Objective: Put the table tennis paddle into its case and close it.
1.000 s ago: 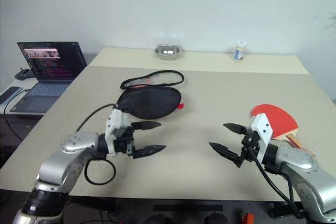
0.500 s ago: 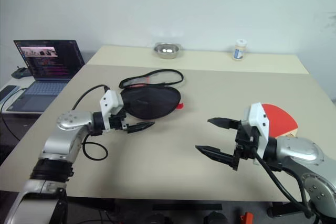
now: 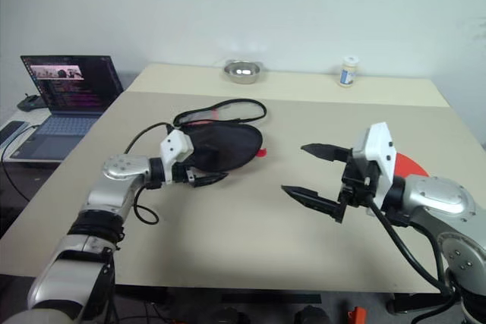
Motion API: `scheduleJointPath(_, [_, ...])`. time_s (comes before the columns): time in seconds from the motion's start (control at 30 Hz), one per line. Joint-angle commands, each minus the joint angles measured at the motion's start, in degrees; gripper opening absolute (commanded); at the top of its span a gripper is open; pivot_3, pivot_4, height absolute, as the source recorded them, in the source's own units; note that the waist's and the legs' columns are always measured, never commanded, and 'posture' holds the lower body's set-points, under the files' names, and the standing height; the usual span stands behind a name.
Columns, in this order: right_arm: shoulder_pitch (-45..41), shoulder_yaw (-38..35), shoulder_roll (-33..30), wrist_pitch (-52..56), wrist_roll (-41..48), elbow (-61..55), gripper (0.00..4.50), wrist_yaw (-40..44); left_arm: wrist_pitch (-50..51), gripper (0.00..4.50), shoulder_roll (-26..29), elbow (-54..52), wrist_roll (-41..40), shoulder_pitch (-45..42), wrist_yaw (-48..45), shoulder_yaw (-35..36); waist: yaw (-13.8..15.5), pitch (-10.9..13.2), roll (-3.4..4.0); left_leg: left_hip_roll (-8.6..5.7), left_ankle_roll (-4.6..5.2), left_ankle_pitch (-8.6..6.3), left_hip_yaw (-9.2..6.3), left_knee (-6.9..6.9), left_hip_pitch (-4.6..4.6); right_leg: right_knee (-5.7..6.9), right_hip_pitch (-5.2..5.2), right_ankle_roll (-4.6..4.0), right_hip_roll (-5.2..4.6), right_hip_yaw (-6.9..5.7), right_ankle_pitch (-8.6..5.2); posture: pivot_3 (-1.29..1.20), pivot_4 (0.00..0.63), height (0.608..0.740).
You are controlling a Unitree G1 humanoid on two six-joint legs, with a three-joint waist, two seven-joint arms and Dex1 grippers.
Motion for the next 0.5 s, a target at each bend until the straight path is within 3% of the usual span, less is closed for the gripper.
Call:
scheduleJointPath(0.03, [0.4, -1.3, 0.3, -1.5, -0.4, -0.7, 4.5, -1.1, 0.8, 3.04, 0.2, -2.1, -1.4, -1.0, -1.2, 1.4, 0.0, 0.0, 0.0, 0.0, 0.0, 0.0, 0.0, 0.01, 0.0, 0.02, -0.01, 0.0, 0.0, 0.0, 0.0, 0.0, 0.15, 0.74])
scheduleJointPath(0.3, [1.7, -4.7, -0.3, -1.3, 0.0, 0.1, 4.5, -2.8, 26.1, 0.04, -0.6, -19.7, -11.9, 2.3, 0.7, 4.8, -0.1, 0.0, -0.01, 0.0, -0.01, 0.01, -0.03, 0.07, -0.01, 0.11, 0.0, 0.01, 0.0, 0.0, 0.0, 0.0, 0.15, 0.74])
scheduleJointPath(0.5, [2.2, -6.4, -1.1, -1.0, 0.2, 0.9, 4.5, -2.3, 42.6, 0.01, -3.9, -30.5, -16.4, 3.8, 5.0, 2.5, -0.1, 0.0, -0.01, -0.01, -0.02, 0.02, -0.05, 0.11, 0.02, 0.19, 0.0, 0.01, 0.02, 0.0, -0.01, 0.0, 0.15, 0.74])
